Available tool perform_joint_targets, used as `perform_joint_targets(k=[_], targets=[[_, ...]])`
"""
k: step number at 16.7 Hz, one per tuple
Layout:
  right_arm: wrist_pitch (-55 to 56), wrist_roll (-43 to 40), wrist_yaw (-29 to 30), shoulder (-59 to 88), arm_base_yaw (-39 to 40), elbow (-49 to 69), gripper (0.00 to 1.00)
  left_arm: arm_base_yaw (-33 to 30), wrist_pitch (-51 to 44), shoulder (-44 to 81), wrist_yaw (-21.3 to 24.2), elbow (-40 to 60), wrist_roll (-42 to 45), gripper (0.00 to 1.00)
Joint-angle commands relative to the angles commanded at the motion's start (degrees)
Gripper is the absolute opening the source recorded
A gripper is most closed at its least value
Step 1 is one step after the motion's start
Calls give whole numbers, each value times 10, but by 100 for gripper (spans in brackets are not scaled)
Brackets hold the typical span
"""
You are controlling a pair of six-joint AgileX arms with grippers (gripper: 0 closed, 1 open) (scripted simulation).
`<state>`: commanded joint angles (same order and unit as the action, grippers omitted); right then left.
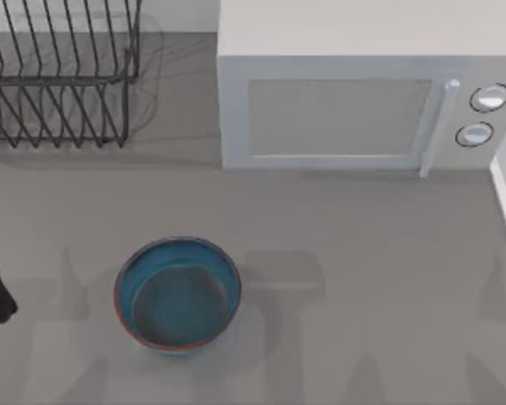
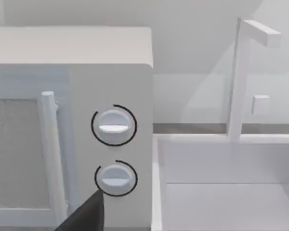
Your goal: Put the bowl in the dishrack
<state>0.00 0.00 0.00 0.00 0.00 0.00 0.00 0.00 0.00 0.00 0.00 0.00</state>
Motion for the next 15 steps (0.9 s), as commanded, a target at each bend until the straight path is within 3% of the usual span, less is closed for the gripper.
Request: perform_joint_targets(k=[4, 7, 15], targets=[[0, 0, 0, 0, 0, 0, 100, -10, -15, 17, 0, 18, -9, 100], [0, 0, 0, 0, 0, 0, 100, -44, -69, 89, 1, 89, -45, 100], [0, 0, 0, 0, 0, 0, 100, -204, -339, 511, -2, 435, -201, 100]])
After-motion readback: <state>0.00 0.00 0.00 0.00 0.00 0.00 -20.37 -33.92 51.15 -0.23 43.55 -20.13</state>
